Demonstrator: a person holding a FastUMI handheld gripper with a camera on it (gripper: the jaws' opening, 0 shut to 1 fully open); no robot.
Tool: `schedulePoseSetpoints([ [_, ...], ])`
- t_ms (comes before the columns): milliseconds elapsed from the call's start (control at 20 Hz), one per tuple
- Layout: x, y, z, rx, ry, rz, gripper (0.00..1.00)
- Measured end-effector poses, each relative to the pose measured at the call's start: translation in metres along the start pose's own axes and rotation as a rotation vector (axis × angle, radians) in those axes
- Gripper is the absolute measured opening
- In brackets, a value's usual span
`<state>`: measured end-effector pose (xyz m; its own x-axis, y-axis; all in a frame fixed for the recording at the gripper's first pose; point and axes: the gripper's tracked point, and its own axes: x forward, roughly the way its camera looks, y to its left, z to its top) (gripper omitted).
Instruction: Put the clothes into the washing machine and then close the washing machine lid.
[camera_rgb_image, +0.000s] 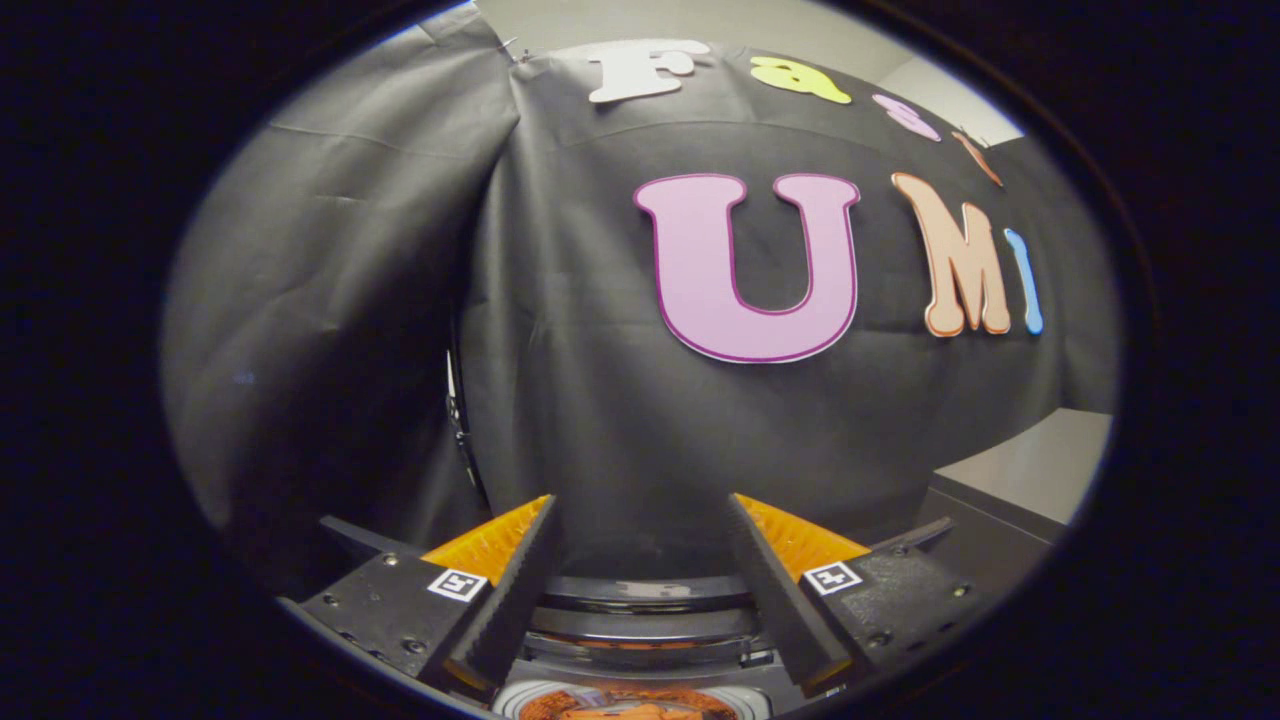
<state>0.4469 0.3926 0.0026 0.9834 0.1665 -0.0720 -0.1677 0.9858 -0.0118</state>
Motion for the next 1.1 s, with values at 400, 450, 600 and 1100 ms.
schedulePoseSetpoints([
  [400,-0.014,0.000,-0.003,-0.001,-0.025,-0.001,0.99],
  [450,-0.016,0.000,-0.002,-0.001,-0.027,-0.001,0.99],
  [600,-0.020,0.000,-0.003,-0.003,-0.024,0.000,0.99],
  [1100,-0.046,0.003,-0.016,-0.003,-0.048,0.028,1.00],
])
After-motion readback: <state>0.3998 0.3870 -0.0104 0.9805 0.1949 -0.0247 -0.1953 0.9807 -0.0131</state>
